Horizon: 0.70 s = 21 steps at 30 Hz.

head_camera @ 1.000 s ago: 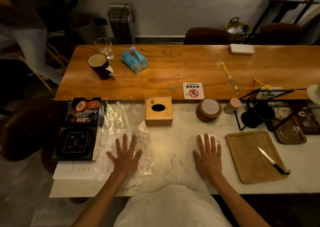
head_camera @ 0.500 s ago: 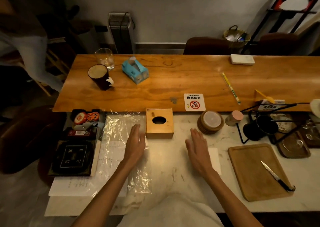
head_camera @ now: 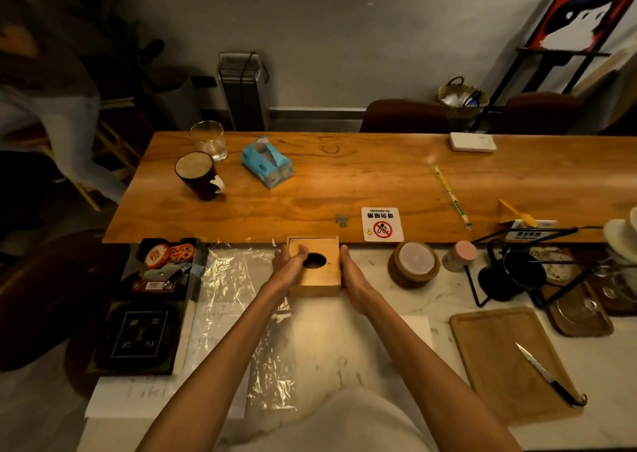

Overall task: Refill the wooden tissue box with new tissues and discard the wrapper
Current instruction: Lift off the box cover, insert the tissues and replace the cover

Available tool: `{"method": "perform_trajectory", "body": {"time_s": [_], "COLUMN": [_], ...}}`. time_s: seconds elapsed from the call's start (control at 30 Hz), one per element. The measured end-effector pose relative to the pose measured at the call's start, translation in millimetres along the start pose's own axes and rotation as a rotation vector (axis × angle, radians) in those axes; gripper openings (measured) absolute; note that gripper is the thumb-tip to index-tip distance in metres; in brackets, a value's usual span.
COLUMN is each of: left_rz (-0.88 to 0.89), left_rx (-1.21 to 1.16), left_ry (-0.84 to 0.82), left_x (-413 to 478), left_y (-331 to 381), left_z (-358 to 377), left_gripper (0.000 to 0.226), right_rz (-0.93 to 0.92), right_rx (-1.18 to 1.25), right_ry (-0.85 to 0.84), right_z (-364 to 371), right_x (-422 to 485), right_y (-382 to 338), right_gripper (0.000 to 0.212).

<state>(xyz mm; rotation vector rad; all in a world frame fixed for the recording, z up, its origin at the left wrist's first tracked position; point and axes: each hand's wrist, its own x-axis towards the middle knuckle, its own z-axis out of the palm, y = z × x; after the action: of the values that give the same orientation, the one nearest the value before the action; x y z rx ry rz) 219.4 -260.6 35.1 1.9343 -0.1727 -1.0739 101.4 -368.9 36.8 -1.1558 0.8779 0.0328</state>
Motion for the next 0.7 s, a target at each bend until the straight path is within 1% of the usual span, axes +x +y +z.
{"method": "perform_trajectory", "body": {"time_s": [0.03,0.07,0.17,0.23,0.33,0.4,0.43,0.47,0.53,0.6,0.63,0.7], "left_rz": [-0.014,-0.014,0.041,0.072,0.095,0.095,0.093,0.112,0.132,0.103,0.091,0.088], "left_rx": [0.005,0.002,0.015,0.028,0.02,-0.015,-0.044,-0.07,-0.143,-0.214,-0.237,-0.263], "left_ry": [0.0,0.0,-0.011,-0.029,-0.048,-0.085,-0.105,-0.128,-0.165,-0.202,-0.217,-0.195], "left_x": [-1.0,-1.3,-9.4,-15.1,-24.8,-39.4,-48.0,-60.5,-86.4,-109.9,-119.1,-129.5], "left_y": [0.7,1.8,13.3,20.6,22.4,19.8,15.5,12.5,-0.6,-21.7,-35.2,-63.2], "left_z": [1.3,3.3,12.5,20.1,30.8,36.3,39.0,41.1,45.2,47.3,48.0,49.8], "left_gripper": [0.1,0.101,0.089,0.09,0.087,0.094,0.101,0.102,0.086,0.077,0.076,0.081], "right_rz": [-0.005,-0.018,-0.03,-0.039,-0.07,-0.098,-0.111,-0.117,-0.114,-0.083,-0.071,-0.052], "right_rx": [0.005,0.013,0.022,0.044,0.046,0.048,0.043,0.027,-0.002,-0.008,0.003,0.024], "right_ry": [0.02,0.033,0.072,0.093,0.1,0.107,0.111,0.109,0.094,0.079,0.077,0.077], "right_z": [-0.7,-2.7,-8.7,-14.8,-23.1,-26.1,-27.9,-29.6,-31.7,-35.1,-35.2,-34.4], "right_x": [2.0,4.6,-5.5,-14.2,-33.0,-52.7,-63.1,-74.2,-97.5,-114.7,-123.7,-138.2], "right_y": [1.8,3.9,-1.7,-3.3,-4.4,-5.8,-4.0,-0.7,12.5,33.6,43.9,64.8], "right_gripper": [0.065,0.066,0.066,0.061,0.061,0.056,0.053,0.049,0.048,0.054,0.051,0.038]}}
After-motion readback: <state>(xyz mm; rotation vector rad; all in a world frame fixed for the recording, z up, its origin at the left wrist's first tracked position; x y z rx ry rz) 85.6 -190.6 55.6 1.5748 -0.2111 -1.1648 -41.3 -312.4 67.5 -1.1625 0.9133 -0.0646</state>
